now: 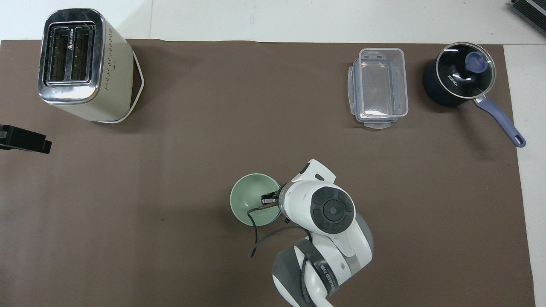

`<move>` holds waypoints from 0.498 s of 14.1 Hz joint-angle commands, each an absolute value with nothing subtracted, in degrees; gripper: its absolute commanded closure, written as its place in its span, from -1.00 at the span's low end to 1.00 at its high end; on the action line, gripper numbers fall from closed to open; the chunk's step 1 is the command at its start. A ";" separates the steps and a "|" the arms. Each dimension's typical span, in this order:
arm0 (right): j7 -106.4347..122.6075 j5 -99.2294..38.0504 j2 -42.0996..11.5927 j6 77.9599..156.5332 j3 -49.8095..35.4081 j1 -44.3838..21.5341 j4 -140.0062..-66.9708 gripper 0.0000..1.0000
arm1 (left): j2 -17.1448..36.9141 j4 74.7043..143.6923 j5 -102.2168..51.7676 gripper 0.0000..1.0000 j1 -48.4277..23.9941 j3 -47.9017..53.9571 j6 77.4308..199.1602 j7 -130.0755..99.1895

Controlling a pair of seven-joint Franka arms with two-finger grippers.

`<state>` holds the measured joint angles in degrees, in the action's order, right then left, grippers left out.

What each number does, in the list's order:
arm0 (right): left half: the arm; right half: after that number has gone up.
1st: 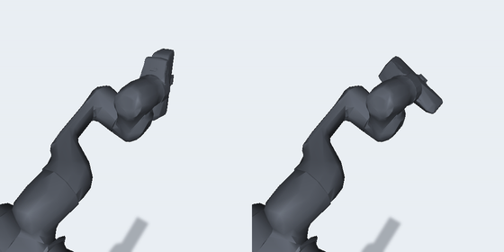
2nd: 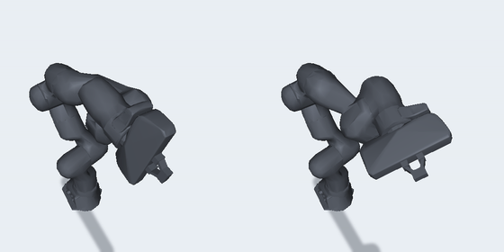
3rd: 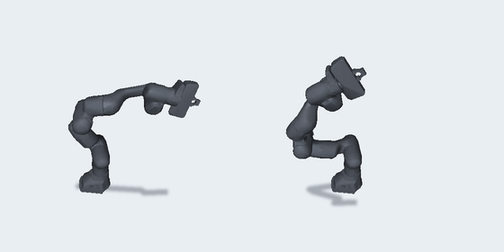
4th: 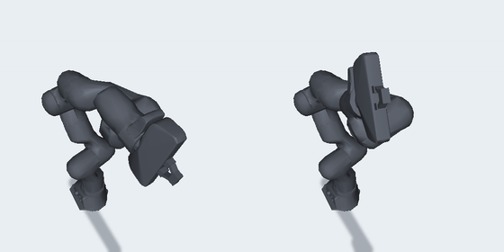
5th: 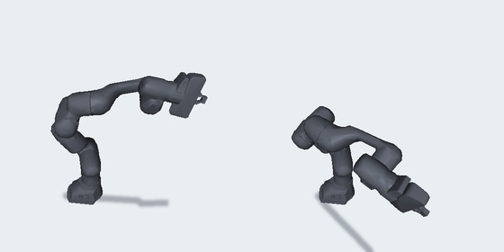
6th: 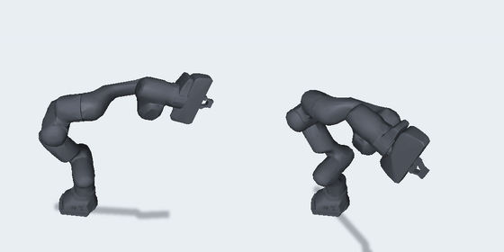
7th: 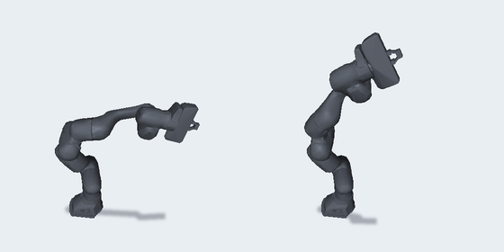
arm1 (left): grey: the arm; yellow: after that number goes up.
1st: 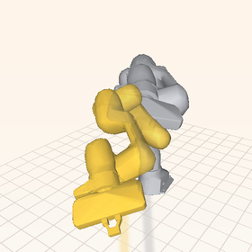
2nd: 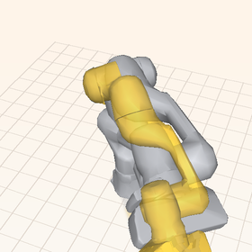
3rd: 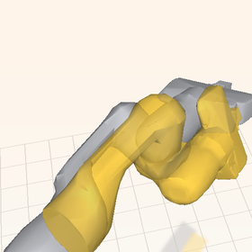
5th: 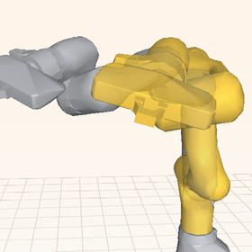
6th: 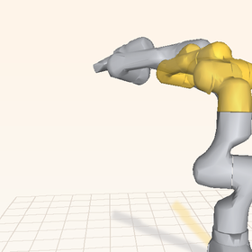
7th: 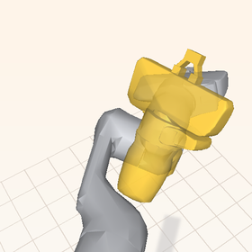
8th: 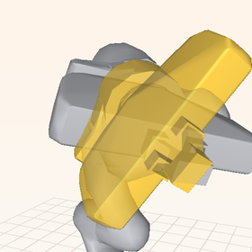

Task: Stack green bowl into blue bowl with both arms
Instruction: 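Lower the green bowl into the blue bowl with the right gripper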

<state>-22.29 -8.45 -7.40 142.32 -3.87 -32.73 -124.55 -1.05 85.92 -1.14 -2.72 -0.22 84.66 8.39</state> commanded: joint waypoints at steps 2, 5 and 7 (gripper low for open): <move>-22.85 -10.02 -7.12 144.14 -3.69 -33.05 -125.85 1.00 | -2.81 88.07 -1.67 -1.00 -2.02 0.26 84.99 9.23; -22.85 -10.02 -7.12 144.49 -3.69 -33.05 -126.30 1.00 | -2.81 88.15 -1.67 -1.00 -2.02 0.26 85.08 9.23; -22.94 -10.02 -7.12 144.41 -3.69 -32.96 -126.30 1.00 | -2.73 88.07 -1.67 -1.00 -2.02 0.26 85.25 9.23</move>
